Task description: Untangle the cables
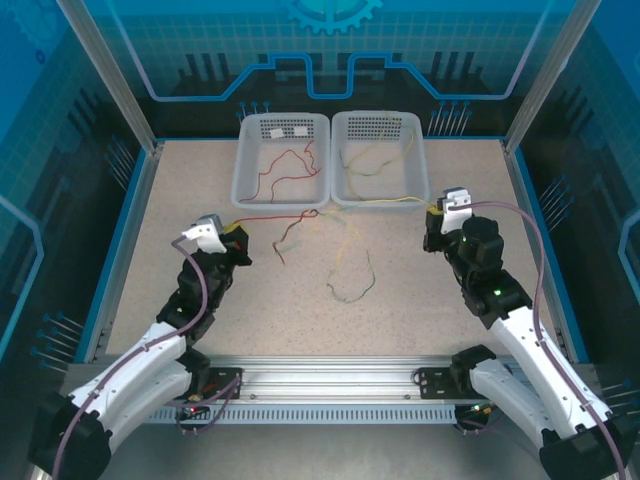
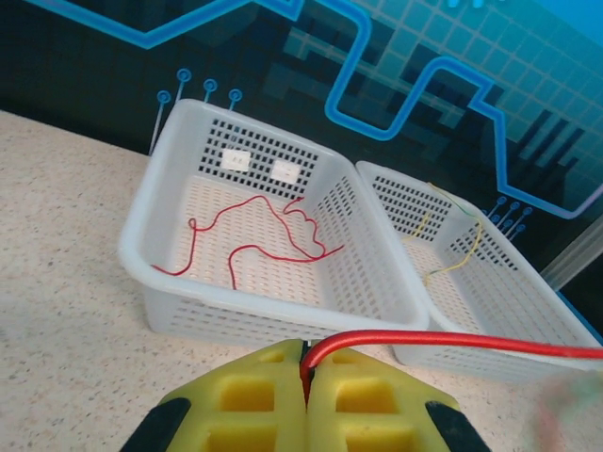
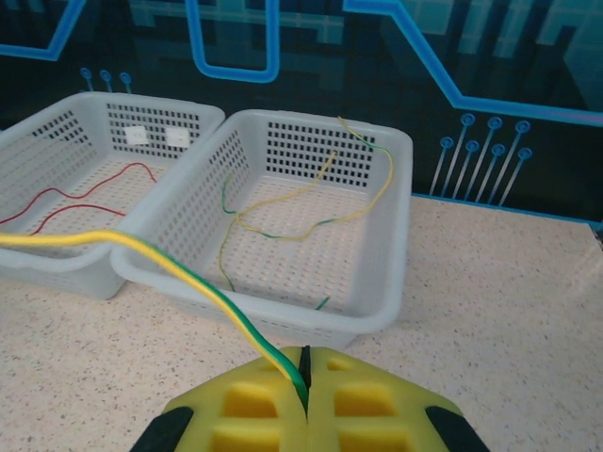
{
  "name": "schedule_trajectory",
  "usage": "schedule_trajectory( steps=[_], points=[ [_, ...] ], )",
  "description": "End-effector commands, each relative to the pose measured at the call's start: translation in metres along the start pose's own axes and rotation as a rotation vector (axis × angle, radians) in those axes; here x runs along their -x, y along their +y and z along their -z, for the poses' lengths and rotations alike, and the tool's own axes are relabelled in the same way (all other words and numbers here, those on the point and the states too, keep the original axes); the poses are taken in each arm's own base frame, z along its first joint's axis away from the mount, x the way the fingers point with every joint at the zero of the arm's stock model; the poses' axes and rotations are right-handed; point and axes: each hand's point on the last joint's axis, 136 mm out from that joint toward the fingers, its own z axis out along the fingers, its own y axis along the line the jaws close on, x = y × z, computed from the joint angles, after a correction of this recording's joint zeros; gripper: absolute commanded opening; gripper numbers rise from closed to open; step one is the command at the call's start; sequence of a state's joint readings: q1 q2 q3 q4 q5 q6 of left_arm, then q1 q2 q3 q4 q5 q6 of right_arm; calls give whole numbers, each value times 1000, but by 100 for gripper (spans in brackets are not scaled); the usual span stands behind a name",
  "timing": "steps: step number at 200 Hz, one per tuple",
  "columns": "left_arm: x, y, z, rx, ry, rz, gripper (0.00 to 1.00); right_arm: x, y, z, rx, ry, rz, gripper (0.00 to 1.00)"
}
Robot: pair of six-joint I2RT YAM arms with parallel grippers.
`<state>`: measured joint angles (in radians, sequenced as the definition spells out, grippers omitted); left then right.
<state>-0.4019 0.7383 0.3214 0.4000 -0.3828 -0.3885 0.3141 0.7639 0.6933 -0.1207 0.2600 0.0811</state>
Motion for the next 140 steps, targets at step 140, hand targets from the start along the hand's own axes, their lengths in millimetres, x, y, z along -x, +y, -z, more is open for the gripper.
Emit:
schedule_trajectory(
  steps=[140],
  points=[
    [93,113,-3,415,-111,181,0,-52,-128,37,-549,61,-406,0]
  ],
)
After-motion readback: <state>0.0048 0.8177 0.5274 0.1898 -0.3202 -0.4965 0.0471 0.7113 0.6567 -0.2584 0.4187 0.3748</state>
